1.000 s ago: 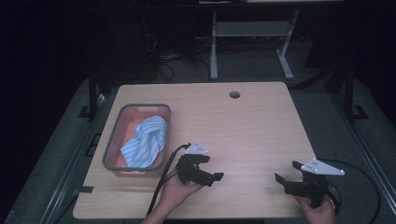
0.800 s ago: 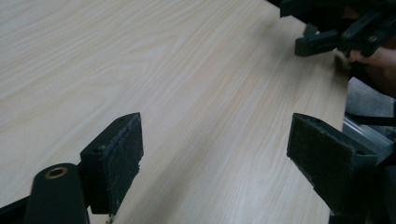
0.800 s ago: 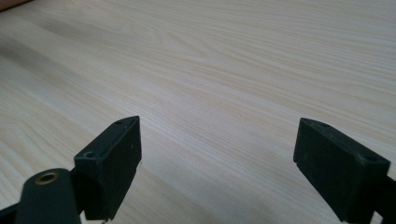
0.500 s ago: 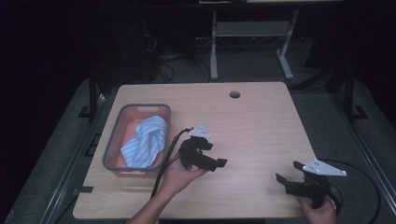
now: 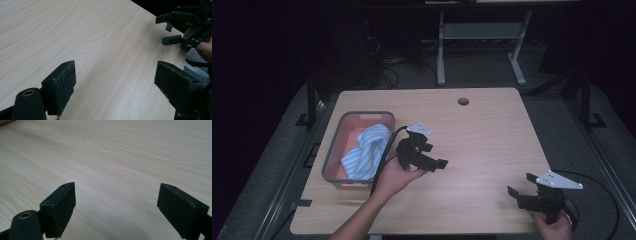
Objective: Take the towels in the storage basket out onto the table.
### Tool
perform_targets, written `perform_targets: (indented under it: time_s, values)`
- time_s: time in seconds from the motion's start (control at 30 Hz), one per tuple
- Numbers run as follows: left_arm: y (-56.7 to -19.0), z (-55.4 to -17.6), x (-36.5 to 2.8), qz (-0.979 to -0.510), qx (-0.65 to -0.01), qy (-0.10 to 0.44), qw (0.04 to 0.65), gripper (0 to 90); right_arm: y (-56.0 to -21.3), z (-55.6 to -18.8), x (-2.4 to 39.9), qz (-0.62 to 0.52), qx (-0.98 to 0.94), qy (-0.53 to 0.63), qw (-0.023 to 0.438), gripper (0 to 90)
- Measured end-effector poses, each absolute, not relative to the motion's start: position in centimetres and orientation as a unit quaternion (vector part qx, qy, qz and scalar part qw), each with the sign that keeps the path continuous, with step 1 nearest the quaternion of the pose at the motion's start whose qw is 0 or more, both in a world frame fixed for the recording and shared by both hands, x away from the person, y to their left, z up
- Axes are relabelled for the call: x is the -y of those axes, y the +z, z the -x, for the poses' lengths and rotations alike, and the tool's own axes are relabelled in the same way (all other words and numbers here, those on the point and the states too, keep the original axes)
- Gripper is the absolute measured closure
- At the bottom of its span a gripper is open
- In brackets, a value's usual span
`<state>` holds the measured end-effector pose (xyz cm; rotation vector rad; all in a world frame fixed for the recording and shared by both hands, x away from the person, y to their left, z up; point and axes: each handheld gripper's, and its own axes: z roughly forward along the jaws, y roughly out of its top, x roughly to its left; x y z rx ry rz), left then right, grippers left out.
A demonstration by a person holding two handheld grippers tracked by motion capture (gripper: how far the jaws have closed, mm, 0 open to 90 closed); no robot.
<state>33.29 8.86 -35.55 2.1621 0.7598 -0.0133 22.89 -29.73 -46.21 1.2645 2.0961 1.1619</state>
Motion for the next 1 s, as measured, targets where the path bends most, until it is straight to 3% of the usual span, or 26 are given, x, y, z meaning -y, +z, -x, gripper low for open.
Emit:
perform_targets:
  time_s: [1.0]
  values:
    - [-33.6,-34.6,-15.2,-0.838,-0.348,-0.005,0.421,17.5,-46.1,-22.9,29.4,-0.452,-0.760,0.414,0.217,14.7]
